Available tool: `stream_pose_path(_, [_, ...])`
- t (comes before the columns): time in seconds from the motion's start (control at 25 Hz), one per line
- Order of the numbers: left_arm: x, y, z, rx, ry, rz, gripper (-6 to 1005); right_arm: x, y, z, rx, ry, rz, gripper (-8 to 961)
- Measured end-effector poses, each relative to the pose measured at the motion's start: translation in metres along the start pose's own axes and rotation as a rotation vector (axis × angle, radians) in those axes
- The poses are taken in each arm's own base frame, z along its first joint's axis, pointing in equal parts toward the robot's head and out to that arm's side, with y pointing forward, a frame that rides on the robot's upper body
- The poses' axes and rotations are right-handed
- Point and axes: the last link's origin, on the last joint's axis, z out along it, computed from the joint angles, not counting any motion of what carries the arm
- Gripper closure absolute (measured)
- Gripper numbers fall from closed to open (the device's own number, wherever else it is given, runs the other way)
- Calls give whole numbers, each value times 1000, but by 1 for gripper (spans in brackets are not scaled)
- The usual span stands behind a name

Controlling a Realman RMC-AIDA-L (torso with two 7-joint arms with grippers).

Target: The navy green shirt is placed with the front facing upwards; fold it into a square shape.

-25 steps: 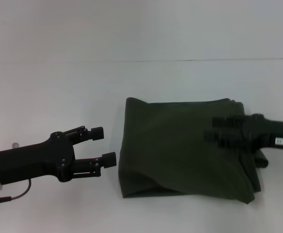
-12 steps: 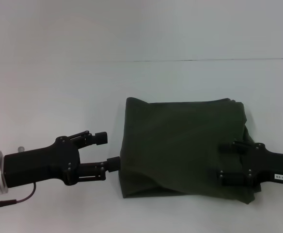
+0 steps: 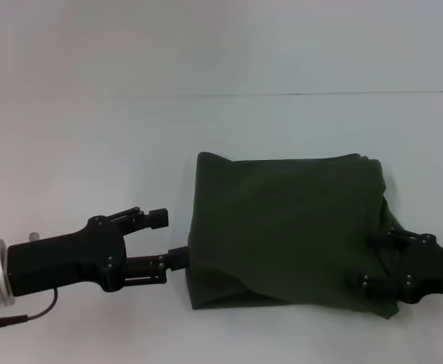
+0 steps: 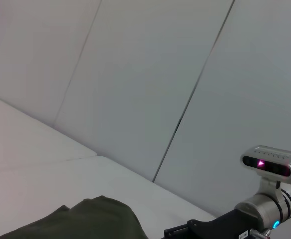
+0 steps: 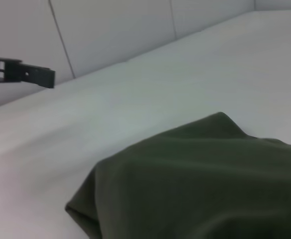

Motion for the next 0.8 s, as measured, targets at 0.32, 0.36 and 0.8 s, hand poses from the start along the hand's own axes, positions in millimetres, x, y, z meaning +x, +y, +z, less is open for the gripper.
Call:
stream_pose_path(0.32, [-2, 1, 2, -6, 0, -13, 65, 12, -5, -3, 59, 46, -7, 9])
stream_pose_path(0.36, [-2, 1, 2, -6, 1, -13, 65, 13, -6, -3, 66, 50, -7, 9])
stream_pose_path(0.8, [-2, 0, 4, 0, 8, -89, 65, 5, -8, -22, 78, -39, 8, 9])
